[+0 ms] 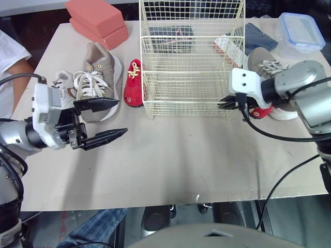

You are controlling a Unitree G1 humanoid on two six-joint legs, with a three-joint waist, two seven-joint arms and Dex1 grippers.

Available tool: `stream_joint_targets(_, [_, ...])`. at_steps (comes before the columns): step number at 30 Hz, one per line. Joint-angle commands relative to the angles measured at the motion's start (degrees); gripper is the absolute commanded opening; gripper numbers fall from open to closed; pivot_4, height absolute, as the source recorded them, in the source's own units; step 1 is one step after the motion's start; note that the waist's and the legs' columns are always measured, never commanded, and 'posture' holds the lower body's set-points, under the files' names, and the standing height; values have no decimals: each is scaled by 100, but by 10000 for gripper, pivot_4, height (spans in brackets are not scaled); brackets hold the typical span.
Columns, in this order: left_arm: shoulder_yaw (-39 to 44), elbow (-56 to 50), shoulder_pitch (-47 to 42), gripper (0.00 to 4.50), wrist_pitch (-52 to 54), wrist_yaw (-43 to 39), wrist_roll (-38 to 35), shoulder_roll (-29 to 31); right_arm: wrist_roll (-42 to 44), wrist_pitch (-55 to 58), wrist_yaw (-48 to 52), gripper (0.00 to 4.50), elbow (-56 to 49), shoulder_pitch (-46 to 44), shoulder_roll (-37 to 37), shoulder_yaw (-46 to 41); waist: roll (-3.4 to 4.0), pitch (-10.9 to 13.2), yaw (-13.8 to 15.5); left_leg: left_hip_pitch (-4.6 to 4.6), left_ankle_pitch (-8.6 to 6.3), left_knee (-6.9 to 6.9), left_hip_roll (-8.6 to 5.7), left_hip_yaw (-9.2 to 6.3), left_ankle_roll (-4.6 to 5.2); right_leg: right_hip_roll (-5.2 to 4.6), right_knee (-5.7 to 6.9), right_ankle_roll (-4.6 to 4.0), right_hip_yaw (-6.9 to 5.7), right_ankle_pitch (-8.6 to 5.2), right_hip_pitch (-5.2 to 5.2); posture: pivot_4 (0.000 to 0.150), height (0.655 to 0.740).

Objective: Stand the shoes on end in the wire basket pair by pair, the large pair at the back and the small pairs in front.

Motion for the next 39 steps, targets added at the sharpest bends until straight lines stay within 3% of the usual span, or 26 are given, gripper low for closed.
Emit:
stream_joint_targets(1, [65,-23,-65,45000,-128,-44,-20,-14,-9,-447,-52,133,59,-61,-27,-93,-1,0,-9,0,0,0,0,0,0,0,0,2,0,-1,0,1500,6860])
stream_joint_targets(5, [58,-11,-66,45000,-135,-46,-15,-29,63,-897,15,12225,298,-129,-24,-200,-1,1,-15,0,0,0,0,1,0,1,0,3,1,-1,0,1500,6860])
stream_joint_targets(12, [95,-15,-90,45000,-118,-7,-46,-10,470,-959,-81,44653,256,-96,6,-623,-2,1,-14,0,0,0,0,2,0,1,0,0,1,1,0,1500,6860])
stream_joint_targets(17, [199,-133,-110,45000,21,130,-223,-41,1296,-271,-95,44653,-203,276,-334,-1555,-6,4,26,-2,0,0,0,-2,0,0,-2,-5,0,4,0,1500,6860])
stream_joint_targets(22, [396,-291,-143,45000,228,516,-532,-179,2146,185,-500,44653,-602,1228,-519,-3129,-12,6,33,-3,0,0,0,-5,0,-1,-5,-15,3,10,3,1500,6860])
stream_joint_targets(28, [377,-590,-348,45000,383,980,-1016,-472,1993,38,-1533,44653,-518,2705,-500,-4729,-15,6,80,2,0,-1,-1,-9,0,-2,-4,3,14,-1,12,1500,6860])
stream_joint_targets(31, [-68,-778,-801,45000,406,1249,-1100,-612,1714,-155,-1989,44653,-210,3322,-394,-5091,-14,6,114,3,0,0,-2,-5,0,-1,-3,4,17,-1,12,1500,6860])
stream_joint_targets(39, [-709,-1112,-1554,45000,665,1711,-1197,-624,1740,251,-3184,44653,117,3800,51,-5426,-19,2,112,19,1,0,-4,9,1,9,3,7,40,-2,17,1500,6860])
